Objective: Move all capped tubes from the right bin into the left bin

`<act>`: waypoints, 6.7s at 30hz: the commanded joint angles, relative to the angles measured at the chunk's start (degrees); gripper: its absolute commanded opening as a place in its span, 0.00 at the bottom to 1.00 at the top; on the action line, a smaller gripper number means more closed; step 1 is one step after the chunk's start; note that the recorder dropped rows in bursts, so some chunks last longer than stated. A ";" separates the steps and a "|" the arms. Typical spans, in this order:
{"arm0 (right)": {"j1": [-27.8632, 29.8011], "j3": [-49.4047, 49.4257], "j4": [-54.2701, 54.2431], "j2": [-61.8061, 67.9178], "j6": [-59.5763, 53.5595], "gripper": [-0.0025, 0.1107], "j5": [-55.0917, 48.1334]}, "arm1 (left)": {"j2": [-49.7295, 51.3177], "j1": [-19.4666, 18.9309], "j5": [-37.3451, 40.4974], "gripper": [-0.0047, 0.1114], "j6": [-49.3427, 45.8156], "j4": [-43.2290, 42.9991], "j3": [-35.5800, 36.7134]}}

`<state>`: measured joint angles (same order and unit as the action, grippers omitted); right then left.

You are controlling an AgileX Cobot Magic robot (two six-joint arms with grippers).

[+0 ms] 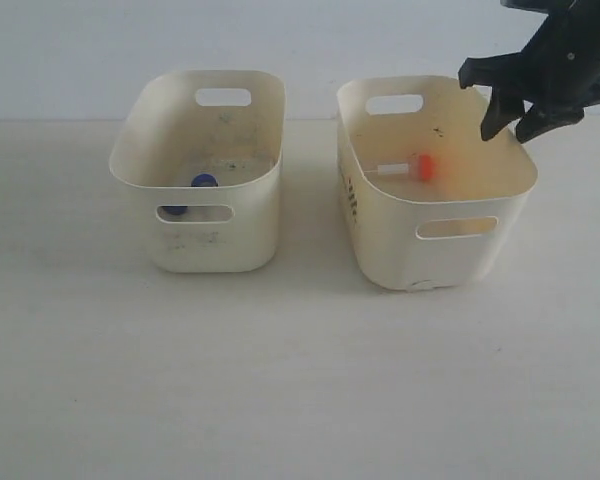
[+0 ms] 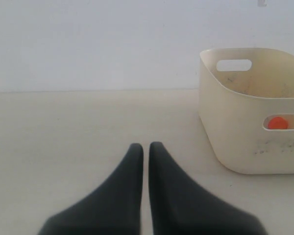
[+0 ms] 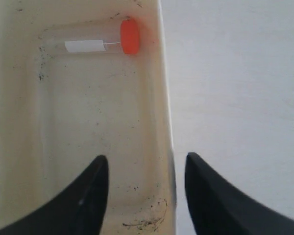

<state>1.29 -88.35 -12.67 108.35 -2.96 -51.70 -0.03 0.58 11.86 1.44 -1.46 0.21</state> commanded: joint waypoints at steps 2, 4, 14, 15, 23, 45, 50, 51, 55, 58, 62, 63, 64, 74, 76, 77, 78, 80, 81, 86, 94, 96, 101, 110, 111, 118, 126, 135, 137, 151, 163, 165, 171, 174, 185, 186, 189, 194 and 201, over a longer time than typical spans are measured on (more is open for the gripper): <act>0.04 -0.35 0.10 0.21 -0.06 0.51 0.10 | 0.03 -0.02 -0.26 0.08 0.54 0.36 -0.21; 0.04 -0.45 0.46 -0.57 -0.85 0.51 1.26 | 0.03 -0.02 -0.26 0.08 0.54 0.36 -0.21; -0.13 -5.12 -1.43 -4.80 -14.66 0.51 4.36 | 0.03 -0.02 -0.26 0.08 0.54 0.36 -0.21; -0.32 -4.96 -4.04 -4.80 -18.92 0.51 4.37 | 0.03 -0.02 -0.26 0.08 0.54 0.36 -0.21; -5.50 -4.80 -8.95 0.11 -54.52 0.51 5.28 | 0.03 -0.02 -0.26 0.08 0.54 0.36 -0.21; -5.78 -4.80 -12.34 17.23 -81.72 0.51 20.68 | 0.03 -0.02 -0.26 0.08 0.54 0.36 -0.21; -5.78 -4.80 -12.34 18.44 -83.26 0.51 22.33 | 0.03 -0.02 -0.26 0.08 0.54 0.36 -0.21; -5.78 -4.80 -12.34 18.78 -83.26 0.51 22.44 | 0.03 -0.02 -0.26 0.08 0.54 0.36 -0.21; -5.87 -4.80 -12.34 19.63 -83.52 0.51 22.87 | 0.03 -0.02 -0.26 0.08 0.54 0.36 -0.21; -5.87 -4.80 -12.34 20.28 -84.15 0.51 23.44 | 0.03 -0.02 -0.26 0.08 0.54 0.36 -0.21; -5.87 -4.80 -12.34 20.28 -84.67 0.51 26.65 | 0.03 -0.02 -0.26 0.08 0.54 0.36 -0.21; -5.87 -4.80 -12.34 20.28 -84.67 0.51 27.27 | 0.03 -0.02 -0.26 0.08 0.54 0.36 -0.21; -5.87 -4.80 -12.34 20.28 -84.67 0.51 27.55 | 0.03 -0.02 -0.26 0.08 0.54 0.36 -0.21; -6.38 -4.92 -12.34 22.95 -84.67 0.51 27.50 | 0.03 -0.02 -0.26 0.08 0.54 0.36 -0.21; -6.98 -4.92 -12.34 23.56 -84.67 0.51 28.13 | 0.03 -0.02 -0.26 0.08 0.54 0.36 -0.21; -7.14 -4.92 -12.34 23.81 -84.67 0.51 28.76 | 0.03 -0.02 -0.26 0.08 0.54 0.36 -0.21; -7.47 -4.92 -12.34 24.11 -84.67 0.51 29.29 | 0.03 -0.02 -0.26 0.08 0.54 0.36 -0.21; -7.74 -4.92 -12.34 24.26 -84.56 0.51 30.18 | 0.03 -0.02 -0.26 0.08 0.54 0.36 -0.21; -7.74 -4.92 -12.34 24.26 -84.56 0.50 30.36 | 0.03 -0.02 -0.26 0.08 0.54 0.36 -0.21; -7.74 -4.92 -10.88 24.26 -82.65 0.25 30.83 | 0.03 -0.02 -0.26 0.08 0.54 0.36 -0.21; -7.74 -4.92 -9.74 23.54 -80.25 0.02 30.50 | 0.03 -0.02 -0.26 0.08 0.54 0.36 -0.21; -7.74 -4.92 -9.74 22.92 -80.25 0.02 30.35 | 0.03 -0.02 -0.26 0.08 0.54 0.36 -0.21; -7.74 -4.92 -9.63 20.73 -80.60 0.02 27.96 | 0.03 -0.02 -0.26 0.08 0.54 0.36 -0.21; -7.53 -4.92 -6.95 19.13 -84.55 0.06 24.49 | 0.03 -0.02 -0.26 0.08 0.54 0.36 -0.21; -7.53 -4.92 -5.75 18.87 -84.55 0.11 24.65 | 0.03 -0.02 -0.26 0.08 0.54 0.36 -0.21; -7.53 -4.92 -0.77 18.87 -87.69 0.44 26.00 | 0.03 -0.02 -0.26 0.08 0.54 0.36 -0.21; -7.53 -4.92 6.08 18.87 -87.59 0.45 25.50 | 0.03 -0.02 -0.26 0.08 0.54 0.36 -0.21; -7.53 -4.92 9.26 19.09 -87.47 0.45 24.99 | 0.03 -0.02 -0.26 0.08 0.54 0.36 -0.21; -7.53 -4.92 10.45 19.09 -87.47 0.45 24.07 | 0.03 -0.02 -0.26 0.08 0.54 0.36 -0.21; -7.53 -4.92 13.16 19.62 -83.90 0.56 23.13 | 0.03 -0.02 -0.26 0.08 0.54 0.36 -0.21; -7.53 -4.92 13.25 22.74 -81.98 0.54 29.17 | 0.03 -0.02 -0.26 0.08 0.54 0.36 -0.21; -7.53 -4.92 13.25 23.17 -81.63 0.47 29.39 | 0.03 -0.02 -0.26 0.08 0.54 0.36 -0.21; -7.53 -4.92 13.25 24.52 -81.08 0.18 29.55 | 0.03 -0.02 -0.26 0.08 0.54 0.36 -0.21; -7.53 -4.92 13.25 24.29 -80.65 0.08 30.07 | 0.03 -0.02 -0.26 0.08 0.54 0.36 -0.21; -7.53 -4.92 11.91 15.91 -73.82 0.02 25.59 | 0.03 -0.02 -0.26 0.08 0.54 0.36 -0.21; -7.53 -4.92 11.02 14.69 -73.39 0.02 25.14 | 0.03 -0.02 -0.26 0.08 0.54 0.36 -0.21; -7.53 -4.92 6.58 10.91 -71.90 0.02 20.85 | 0.03 -0.02 -0.26 0.08 0.54 0.36 -0.21; -7.53 -4.92 2.91 5.30 -69.83 0.02 2.82 | 0.03 -0.02 -0.26 0.08 0.54 0.36 -0.21; -7.74 -4.92 -17.28 -1.75 -62.87 0.02 -5.18 | 0.03 -0.02 -0.26 0.08 0.54 0.36 -0.21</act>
<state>-6.68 -93.31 -22.02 109.31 -66.89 -55.91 -0.03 0.58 11.86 1.44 -1.46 0.21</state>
